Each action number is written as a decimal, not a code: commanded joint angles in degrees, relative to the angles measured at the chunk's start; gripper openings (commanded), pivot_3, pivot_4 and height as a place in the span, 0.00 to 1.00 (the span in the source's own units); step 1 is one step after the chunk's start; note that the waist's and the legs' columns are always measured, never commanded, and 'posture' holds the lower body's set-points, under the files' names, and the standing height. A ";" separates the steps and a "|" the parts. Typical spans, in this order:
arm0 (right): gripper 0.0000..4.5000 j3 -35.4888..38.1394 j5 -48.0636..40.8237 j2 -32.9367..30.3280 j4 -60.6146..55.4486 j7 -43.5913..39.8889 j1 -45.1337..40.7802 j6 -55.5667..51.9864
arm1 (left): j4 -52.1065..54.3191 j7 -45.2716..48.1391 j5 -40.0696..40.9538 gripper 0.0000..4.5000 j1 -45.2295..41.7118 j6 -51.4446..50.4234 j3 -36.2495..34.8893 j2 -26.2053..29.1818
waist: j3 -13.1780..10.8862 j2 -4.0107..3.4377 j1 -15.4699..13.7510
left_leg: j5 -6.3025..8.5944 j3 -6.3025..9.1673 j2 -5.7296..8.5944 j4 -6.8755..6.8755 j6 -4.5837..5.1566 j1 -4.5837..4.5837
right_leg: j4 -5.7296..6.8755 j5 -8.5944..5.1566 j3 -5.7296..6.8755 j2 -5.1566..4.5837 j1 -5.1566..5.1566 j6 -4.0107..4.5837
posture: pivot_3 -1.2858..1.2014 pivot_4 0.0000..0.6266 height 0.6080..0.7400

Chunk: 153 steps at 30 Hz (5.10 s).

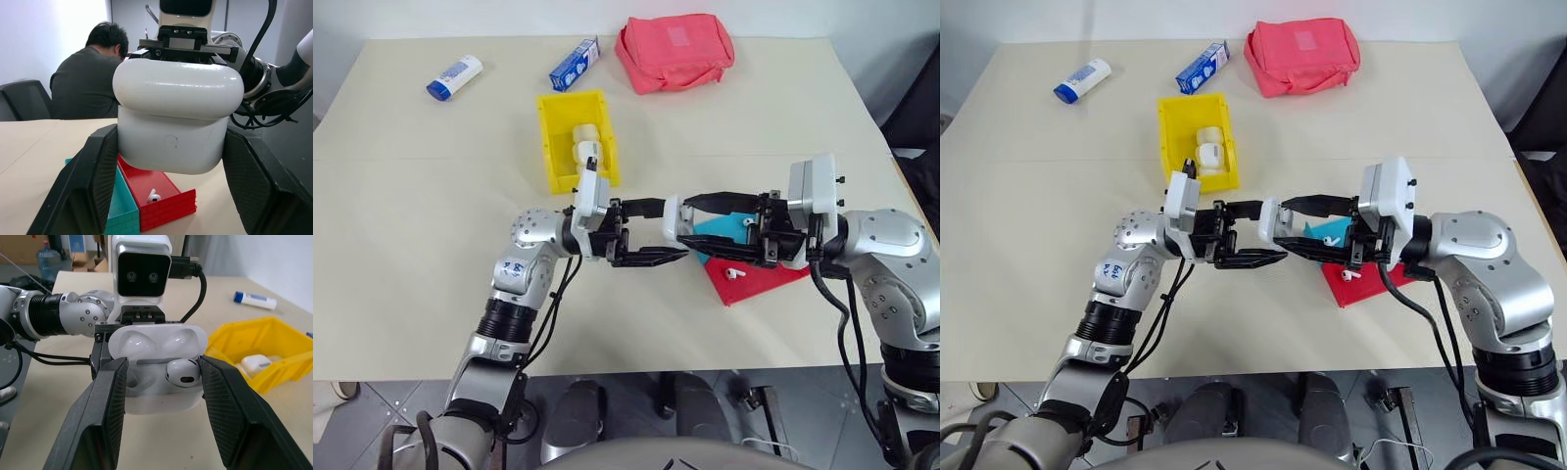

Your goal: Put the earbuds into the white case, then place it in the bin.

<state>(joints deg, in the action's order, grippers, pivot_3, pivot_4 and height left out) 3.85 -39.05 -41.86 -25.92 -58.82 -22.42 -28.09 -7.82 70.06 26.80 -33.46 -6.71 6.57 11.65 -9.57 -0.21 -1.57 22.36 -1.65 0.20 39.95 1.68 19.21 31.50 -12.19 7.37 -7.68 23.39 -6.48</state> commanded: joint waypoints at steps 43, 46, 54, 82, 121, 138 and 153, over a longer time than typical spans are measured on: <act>0.53 36.94 -2.82 -9.49 -12.41 6.82 37.27 -7.20 | -2.42 -1.63 0.85 0.62 -2.11 2.29 -3.63 0.39 | 0.00 0.00 -1.56 | 0.16 -0.09 -0.02 -0.01 0.21 0.01 | -0.50 0.04 -0.08 0.01 -0.06 0.01 | 0.52 0.24 1.00; 0.53 30.85 -1.34 -13.13 -8.38 6.08 30.76 -6.74 | -1.41 -1.73 0.85 0.62 -1.17 2.07 -3.38 0.58 | 0.00 0.00 -1.46 | 0.16 -0.10 -0.02 -0.01 0.22 0.01 | -0.53 0.04 -0.10 0.02 -0.05 0.02 | 0.52 0.24 1.00; 0.53 11.69 11.11 -21.76 7.28 1.48 16.96 -2.38 | 1.09 -2.99 0.72 0.62 0.69 1.28 -3.28 1.05 | -0.01 -0.01 -1.40 | 0.15 -0.14 0.00 -0.02 0.23 0.03 | -0.54 0.05 -0.06 0.00 -0.01 0.09 | 0.52 0.24 1.00; 0.53 -24.21 41.34 -11.97 46.33 -17.31 -27.48 3.42 | 7.55 -6.65 0.99 0.62 5.92 0.65 -3.02 2.48 | -0.01 -0.23 0.26 | 0.05 -0.16 -0.03 -0.05 0.02 0.05 | -0.40 0.19 0.03 0.05 -0.01 -0.01 | 0.52 0.24 1.00; 0.33 -28.34 53.67 -3.56 55.64 -20.35 -34.73 7.81 | 11.51 -9.07 1.24 0.62 8.67 -0.13 -2.81 2.54 | 0.01 -0.31 0.55 | 0.02 -0.20 -0.03 -0.05 -0.04 0.03 | -0.35 0.19 0.00 0.09 0.00 -0.01 | 0.52 0.24 1.00; 0.33 -28.79 56.99 -1.74 62.62 -19.96 -36.56 12.74 | 12.75 -9.69 1.29 0.62 9.54 -0.58 -2.89 2.77 | 0.01 -0.32 1.06 | 0.00 -0.21 -0.04 -0.06 -0.08 0.02 | -0.33 0.19 0.00 0.11 0.00 -0.01 | 0.52 0.24 1.00; 0.11 -28.55 57.39 -0.52 63.17 -20.74 -36.56 13.27 | 13.05 -9.88 1.31 0.62 9.83 -0.62 -3.04 2.97 | 0.02 -0.34 1.64 | -0.01 -0.19 -0.04 -0.06 -0.09 0.01 | -0.30 0.19 0.00 0.10 -0.02 -0.01 | 0.52 0.24 1.00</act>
<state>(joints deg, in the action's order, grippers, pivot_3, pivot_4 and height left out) -24.99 17.99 -42.44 37.50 -79.41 -58.44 -14.67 2.72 60.48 26.84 -23.96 -7.50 3.46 14.41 -9.55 -0.55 0.08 22.35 -1.84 0.16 39.89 1.58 19.21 31.20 -12.00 7.37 -7.58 23.38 -6.49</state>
